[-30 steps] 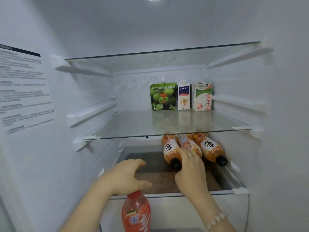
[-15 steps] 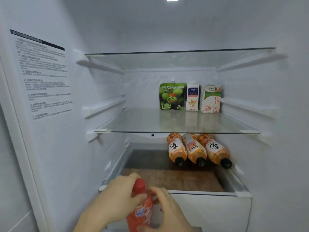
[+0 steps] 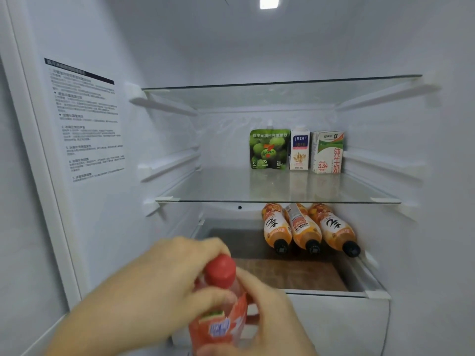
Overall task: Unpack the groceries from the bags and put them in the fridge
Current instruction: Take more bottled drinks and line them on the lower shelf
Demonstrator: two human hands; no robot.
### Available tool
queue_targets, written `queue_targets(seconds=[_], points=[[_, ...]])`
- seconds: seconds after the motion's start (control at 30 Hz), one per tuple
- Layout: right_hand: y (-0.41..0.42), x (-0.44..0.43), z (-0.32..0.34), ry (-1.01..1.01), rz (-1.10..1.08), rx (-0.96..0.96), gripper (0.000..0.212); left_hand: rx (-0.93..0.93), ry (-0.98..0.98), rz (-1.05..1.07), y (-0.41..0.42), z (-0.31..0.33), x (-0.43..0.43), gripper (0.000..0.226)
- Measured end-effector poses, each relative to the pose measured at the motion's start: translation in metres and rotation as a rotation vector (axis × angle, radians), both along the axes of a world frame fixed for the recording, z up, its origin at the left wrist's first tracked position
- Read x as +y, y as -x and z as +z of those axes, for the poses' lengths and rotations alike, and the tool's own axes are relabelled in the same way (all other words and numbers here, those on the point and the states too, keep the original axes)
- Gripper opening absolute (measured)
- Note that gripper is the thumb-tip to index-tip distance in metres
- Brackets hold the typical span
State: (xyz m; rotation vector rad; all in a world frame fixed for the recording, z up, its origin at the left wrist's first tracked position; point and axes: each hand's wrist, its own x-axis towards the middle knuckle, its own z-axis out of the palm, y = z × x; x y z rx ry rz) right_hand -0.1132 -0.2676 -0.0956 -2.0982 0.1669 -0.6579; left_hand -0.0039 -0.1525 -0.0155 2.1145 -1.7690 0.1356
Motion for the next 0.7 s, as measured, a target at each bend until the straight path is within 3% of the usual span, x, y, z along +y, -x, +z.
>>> queue_targets(seconds=[0.13,0.3,0.7], points=[[0.0,-0.004,0.026,0.09,0.053,-0.176,0.067,-0.058,0.172,-0.031,0.003,0.031,0.006,0.046],[-0.02,-0.017,0.037,0.194,-0.06,-0.294,0.067,-0.09,0.29,0.023,0.007,0.039,0.002,0.039],[-0.054,-0.059,-0.01,0.354,-0.276,-0.235,0.059,-0.024,0.307,0.206,-0.005,-0.038,-0.044,0.026]])
